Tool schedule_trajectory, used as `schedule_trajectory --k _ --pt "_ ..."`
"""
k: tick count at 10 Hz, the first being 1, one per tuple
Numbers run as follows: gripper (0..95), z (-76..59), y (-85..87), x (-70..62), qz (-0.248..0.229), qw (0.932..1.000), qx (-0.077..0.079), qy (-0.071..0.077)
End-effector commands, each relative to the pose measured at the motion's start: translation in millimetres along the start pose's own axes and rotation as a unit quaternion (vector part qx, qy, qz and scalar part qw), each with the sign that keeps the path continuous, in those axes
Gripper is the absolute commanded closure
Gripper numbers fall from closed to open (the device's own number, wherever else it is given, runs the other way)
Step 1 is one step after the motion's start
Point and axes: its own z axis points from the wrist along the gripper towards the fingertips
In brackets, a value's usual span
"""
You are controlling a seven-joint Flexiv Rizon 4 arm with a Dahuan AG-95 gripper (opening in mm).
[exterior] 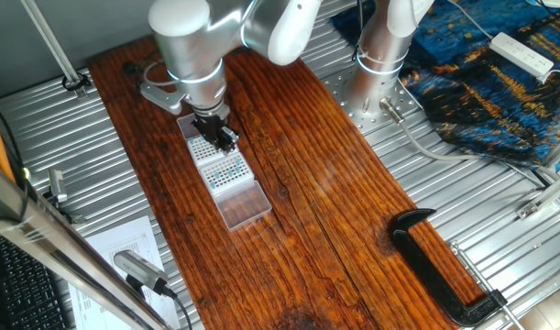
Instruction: Transfer all medium pipette tips from one holder to another
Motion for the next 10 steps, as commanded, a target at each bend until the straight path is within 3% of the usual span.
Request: schedule_trajectory --k 1,6,10 --pt "76.0 2.1 0.9 -1.2 0.002 1.0000 0.000 -0.002" --pt "76.0 18.1 10.7 -6.3 0.021 0.9997 0.004 -0.009" --pt "76.0 20.6 13.4 -2.8 0.020 0.9998 0.003 -0.008"
